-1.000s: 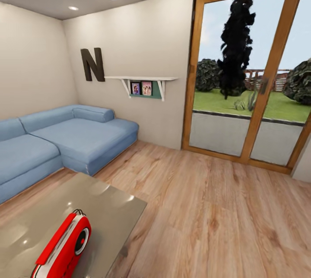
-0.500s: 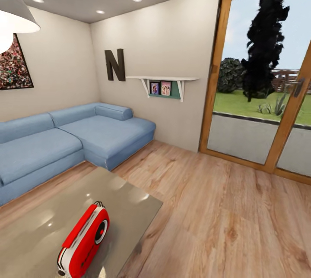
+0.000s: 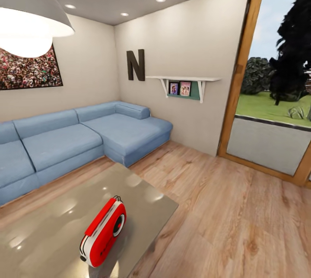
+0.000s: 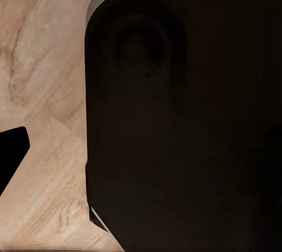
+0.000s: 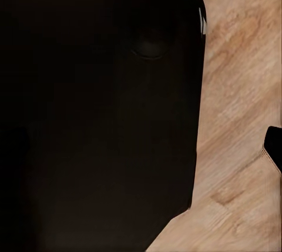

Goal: Turn on the radio receiver that's on the table in the living room.

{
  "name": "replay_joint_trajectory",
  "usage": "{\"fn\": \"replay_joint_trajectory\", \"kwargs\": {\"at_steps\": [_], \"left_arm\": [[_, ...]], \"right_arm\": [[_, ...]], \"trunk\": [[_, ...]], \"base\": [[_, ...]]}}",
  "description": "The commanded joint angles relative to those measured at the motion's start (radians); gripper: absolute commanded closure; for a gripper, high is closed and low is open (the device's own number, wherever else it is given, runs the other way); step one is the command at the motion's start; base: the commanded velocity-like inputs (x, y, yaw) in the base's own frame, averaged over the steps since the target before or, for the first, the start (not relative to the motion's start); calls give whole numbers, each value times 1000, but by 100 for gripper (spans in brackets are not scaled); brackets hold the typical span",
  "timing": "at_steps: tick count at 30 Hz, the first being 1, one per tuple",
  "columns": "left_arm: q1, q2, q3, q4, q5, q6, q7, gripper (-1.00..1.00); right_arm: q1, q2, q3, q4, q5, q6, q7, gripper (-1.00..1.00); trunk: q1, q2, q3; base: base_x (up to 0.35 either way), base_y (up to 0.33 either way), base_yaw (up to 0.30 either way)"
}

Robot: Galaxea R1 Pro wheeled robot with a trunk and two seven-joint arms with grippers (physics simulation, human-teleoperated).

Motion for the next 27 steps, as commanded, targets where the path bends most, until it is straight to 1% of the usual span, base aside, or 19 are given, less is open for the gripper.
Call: {"fn": "replay_joint_trajectory", "kwargs": {"at_steps": [1,27], "left_arm": [[0,0,0,0,0,0,0,-100],[0,-1,0,0,0,0,0,-100]], "right_arm": [[0,0,0,0,0,0,0,-100],[0,-2,-3,0,0,0,0,-100]], "trunk": [[0,0,0],[0,0,0]], "base": [[0,0,283],[0,0,278]]}}
